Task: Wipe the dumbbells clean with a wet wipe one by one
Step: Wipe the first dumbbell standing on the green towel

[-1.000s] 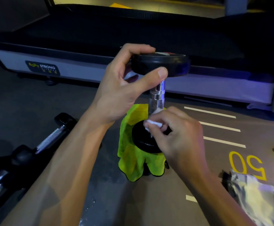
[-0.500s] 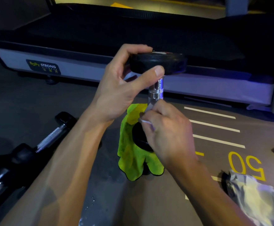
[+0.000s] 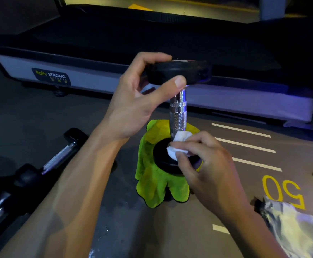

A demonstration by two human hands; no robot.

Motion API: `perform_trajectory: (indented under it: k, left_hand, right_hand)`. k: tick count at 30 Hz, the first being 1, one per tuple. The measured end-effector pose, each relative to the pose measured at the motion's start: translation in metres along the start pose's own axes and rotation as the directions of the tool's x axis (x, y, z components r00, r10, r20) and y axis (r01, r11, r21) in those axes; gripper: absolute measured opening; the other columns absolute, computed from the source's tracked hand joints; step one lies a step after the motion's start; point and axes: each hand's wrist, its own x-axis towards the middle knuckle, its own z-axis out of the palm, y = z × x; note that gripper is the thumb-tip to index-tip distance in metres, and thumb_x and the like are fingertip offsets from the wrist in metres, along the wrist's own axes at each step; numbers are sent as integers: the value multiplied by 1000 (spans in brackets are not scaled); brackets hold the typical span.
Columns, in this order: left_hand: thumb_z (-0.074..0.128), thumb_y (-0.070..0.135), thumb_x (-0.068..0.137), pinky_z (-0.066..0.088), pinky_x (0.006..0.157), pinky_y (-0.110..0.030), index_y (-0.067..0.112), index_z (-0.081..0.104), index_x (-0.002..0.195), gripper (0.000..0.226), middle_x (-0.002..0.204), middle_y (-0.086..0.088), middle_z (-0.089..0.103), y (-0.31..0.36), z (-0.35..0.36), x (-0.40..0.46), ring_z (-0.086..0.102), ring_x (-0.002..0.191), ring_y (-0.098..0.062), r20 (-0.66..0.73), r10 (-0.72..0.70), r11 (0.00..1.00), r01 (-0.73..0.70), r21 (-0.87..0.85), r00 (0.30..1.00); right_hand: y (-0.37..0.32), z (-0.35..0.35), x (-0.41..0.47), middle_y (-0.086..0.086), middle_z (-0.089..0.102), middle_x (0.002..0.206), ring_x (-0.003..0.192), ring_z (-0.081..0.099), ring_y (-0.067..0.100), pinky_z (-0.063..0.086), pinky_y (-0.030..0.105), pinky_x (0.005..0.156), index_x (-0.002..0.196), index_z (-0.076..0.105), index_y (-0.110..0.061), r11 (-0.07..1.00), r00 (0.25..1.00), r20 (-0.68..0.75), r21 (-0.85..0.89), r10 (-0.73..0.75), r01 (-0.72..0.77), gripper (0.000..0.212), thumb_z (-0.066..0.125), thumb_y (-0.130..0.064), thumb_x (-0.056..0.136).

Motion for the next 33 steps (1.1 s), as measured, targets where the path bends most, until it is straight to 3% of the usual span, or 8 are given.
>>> perform_trajectory:
  k: [3,8,13,15,17,22,28,33]
  left_hand:
    - [74,17,92,51,81,-15,10,57,130,42,114,1,62,0,4,1,62,100,-1,3,0,1000,0,-6,1000]
    - [77,24,91,48,89,-20,14,59,130,44,117,0,65,0,7,4,62,104,-4,-1,-9,1000,9,24,1000]
    - [76,20,91,50,84,-17,12,59,129,42,116,0,65,0,7,4,62,102,-4,-7,-5,1000,5,2,1000]
    - [75,18,92,50,84,-16,10,58,130,43,116,0,64,0,7,3,62,103,-4,-2,-5,1000,5,-2,1000]
    - [75,18,92,50,85,-16,10,57,131,43,117,1,64,0,8,2,62,105,-4,12,-3,1000,3,-1,1000]
    - [75,21,91,49,92,-21,11,57,133,46,119,4,64,2,8,1,63,107,-3,16,-6,1000,6,13,1000]
    - [74,22,91,50,84,-15,14,57,129,43,117,0,63,-1,8,0,61,103,-3,-3,-2,1000,1,-23,1000]
    - [76,31,88,49,96,-25,15,57,132,50,120,5,64,-1,11,2,62,109,-4,4,6,1000,-6,13,1000]
  right_hand:
    - [-3,-1,13,-11,62,98,89,62,1,41,7,77,100,81,-23,998,998,-39,32,-50,52,14,71,-15,93]
    - [-14,-6,37,-5,59,99,90,60,4,48,18,82,102,79,-19,988,950,-274,-37,-153,148,12,72,-14,94]
    - [6,3,11,-11,60,99,88,60,2,40,7,77,100,80,-21,993,989,-104,24,-109,112,12,72,-16,92]
    - [7,1,12,-11,61,99,89,62,4,46,15,77,98,80,-22,993,991,-59,12,-119,120,12,72,-16,91]
    - [-2,-6,24,-6,63,99,90,63,10,50,26,78,97,80,-20,983,979,-93,-36,-181,179,13,71,-13,92]
    - [-14,-11,40,1,60,101,90,59,10,45,16,79,100,77,-14,975,922,-320,-66,-220,210,13,68,-7,94]
    - [-2,5,9,-1,66,112,102,64,15,43,9,88,108,78,-13,985,951,-258,-82,-170,154,24,71,1,90]
    - [-20,-1,36,3,64,128,121,61,18,51,33,103,124,70,-4,961,895,-363,-10,-260,275,28,60,0,98]
